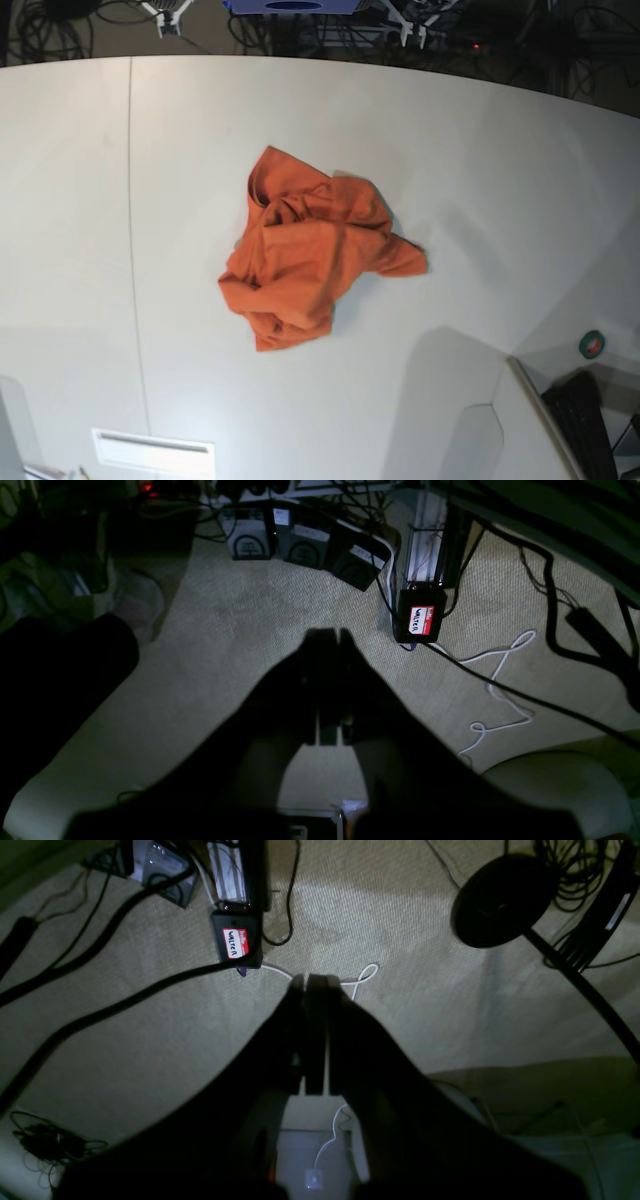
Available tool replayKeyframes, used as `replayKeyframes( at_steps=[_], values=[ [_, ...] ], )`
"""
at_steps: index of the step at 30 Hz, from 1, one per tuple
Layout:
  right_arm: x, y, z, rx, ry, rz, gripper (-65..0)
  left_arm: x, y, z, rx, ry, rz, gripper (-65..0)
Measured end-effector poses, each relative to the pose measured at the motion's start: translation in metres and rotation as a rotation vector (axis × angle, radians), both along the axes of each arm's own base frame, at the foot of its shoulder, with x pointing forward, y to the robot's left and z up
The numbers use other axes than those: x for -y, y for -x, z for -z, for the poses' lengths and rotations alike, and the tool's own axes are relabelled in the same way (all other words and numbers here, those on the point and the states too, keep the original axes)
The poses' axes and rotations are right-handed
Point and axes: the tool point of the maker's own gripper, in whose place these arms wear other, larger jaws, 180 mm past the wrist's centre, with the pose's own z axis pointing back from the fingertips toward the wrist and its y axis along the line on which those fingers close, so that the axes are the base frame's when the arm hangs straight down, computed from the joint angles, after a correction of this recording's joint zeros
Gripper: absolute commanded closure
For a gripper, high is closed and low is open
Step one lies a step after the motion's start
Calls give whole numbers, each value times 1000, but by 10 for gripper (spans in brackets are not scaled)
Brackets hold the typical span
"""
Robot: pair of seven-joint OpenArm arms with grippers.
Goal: Layout the t-shirt on the table in an organized manner, then fold the t-shirt properly
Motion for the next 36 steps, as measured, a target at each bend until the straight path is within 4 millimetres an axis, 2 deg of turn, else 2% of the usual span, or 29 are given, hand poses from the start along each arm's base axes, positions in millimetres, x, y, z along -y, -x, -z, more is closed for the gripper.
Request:
replayKeyframes(
  at_steps=[2,4,5,6,7,9,11,12,15,16,22,27,31,36],
  values=[
    [8,4,-1,-8,12,-2,0,-1,0,0,-1,-1,0,-150],
    [13,7,-1,-13,19,-2,0,-1,1,0,-1,-1,-1,-327],
    [13,8,-1,-16,20,-2,0,0,1,0,-2,-1,3,-388],
    [13,8,-1,-16,20,-3,0,0,0,0,-2,1,9,-431],
    [11,7,-1,-13,17,-2,0,1,1,0,-3,1,22,-448],
    [7,5,-1,-9,10,-2,0,1,3,0,-3,2,22,-423],
    [5,5,-1,-6,8,-1,0,2,6,0,-7,3,18,-346],
    [5,5,-1,-8,8,-1,0,1,7,0,-9,3,12,-290],
    [6,6,-1,-9,9,-1,0,1,10,-1,-12,2,2,-56],
    [5,7,-1,-8,8,-2,0,1,10,-1,-12,2,4,0],
    [8,21,-3,-32,12,-3,0,1,9,0,-11,2,6,0],
    [15,21,-4,-22,22,-5,0,1,16,-1,-22,2,3,0],
    [10,17,-5,51,11,-10,0,1,22,-1,-34,2,0,0],
    [12,39,-8,8,15,-13,0,1,20,-1,-26,3,14,0]
  ],
)
